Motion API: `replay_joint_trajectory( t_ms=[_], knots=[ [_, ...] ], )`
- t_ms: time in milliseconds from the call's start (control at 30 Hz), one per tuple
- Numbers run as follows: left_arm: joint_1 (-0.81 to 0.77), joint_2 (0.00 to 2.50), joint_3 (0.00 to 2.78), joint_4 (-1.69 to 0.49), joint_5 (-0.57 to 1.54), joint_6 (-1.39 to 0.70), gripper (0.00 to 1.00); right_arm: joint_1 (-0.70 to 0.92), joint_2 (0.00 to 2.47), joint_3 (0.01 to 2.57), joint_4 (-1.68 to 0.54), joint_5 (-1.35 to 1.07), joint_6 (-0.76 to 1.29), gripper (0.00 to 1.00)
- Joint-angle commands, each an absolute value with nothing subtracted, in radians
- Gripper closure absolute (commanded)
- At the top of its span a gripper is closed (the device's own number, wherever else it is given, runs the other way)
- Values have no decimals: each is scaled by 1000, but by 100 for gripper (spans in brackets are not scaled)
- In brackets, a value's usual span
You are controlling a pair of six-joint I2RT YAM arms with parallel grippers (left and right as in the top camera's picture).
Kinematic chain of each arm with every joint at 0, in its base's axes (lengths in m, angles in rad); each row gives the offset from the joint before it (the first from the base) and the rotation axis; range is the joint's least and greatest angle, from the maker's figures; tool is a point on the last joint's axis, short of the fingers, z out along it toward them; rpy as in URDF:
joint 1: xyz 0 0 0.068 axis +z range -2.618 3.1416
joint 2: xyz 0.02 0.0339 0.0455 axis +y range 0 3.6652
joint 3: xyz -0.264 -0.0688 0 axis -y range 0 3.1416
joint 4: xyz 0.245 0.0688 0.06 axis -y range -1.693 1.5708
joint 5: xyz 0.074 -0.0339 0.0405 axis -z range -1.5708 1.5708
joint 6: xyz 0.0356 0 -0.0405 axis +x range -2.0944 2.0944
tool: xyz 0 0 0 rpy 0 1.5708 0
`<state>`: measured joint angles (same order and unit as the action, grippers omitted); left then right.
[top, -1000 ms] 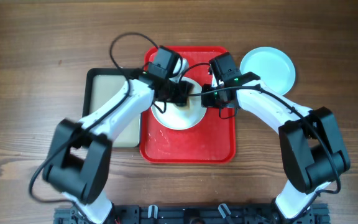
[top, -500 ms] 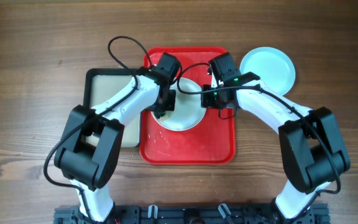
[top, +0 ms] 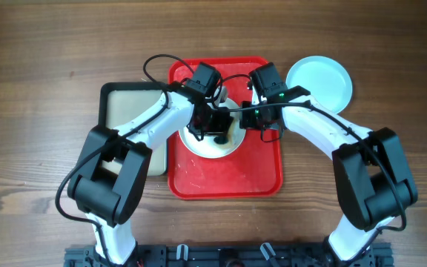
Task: Clean dirty plates on tray and stack at the side
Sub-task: 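Return the sponge with the left gripper into the basin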
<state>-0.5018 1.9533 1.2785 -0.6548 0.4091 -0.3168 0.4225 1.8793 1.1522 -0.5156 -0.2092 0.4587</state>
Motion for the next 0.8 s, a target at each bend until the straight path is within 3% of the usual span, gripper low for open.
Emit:
replay_joint_trajectory(
  t_ms=[0,67,100,200,367,500,567,633,667,733,767],
  knots=[
    [-462,1910,1318,-651,465,-318,96,429,1891,1150,-508,-238,447,96],
    [-416,1840,1340,-663,397,-318,96,429,1891,1150,-509,-238,447,94],
    [-391,1803,1340,-673,355,-318,96,429,1891,1150,-509,-238,445,87],
    [-290,1707,1340,-773,171,-318,96,429,1891,1150,-509,-238,445,53],
    [-80,1689,1339,-995,50,-278,96,416,1869,1182,-536,-238,442,50],
    [-23,1689,1328,-1002,47,-199,96,345,1762,1234,-651,-238,392,34],
    [-31,1689,1280,-941,47,-136,96,298,1729,1234,-743,-238,392,32],
    [-35,1689,1213,-865,47,-134,96,272,1728,1231,-860,-237,363,36],
    [-35,1689,1182,-833,46,-134,96,270,1728,1224,-905,-223,334,47],
    [-35,1689,1128,-773,46,-134,96,270,1728,1217,-1000,-142,333,96],
    [-35,1689,1116,-759,47,-134,96,270,1728,1216,-1030,-118,334,96]
  ],
)
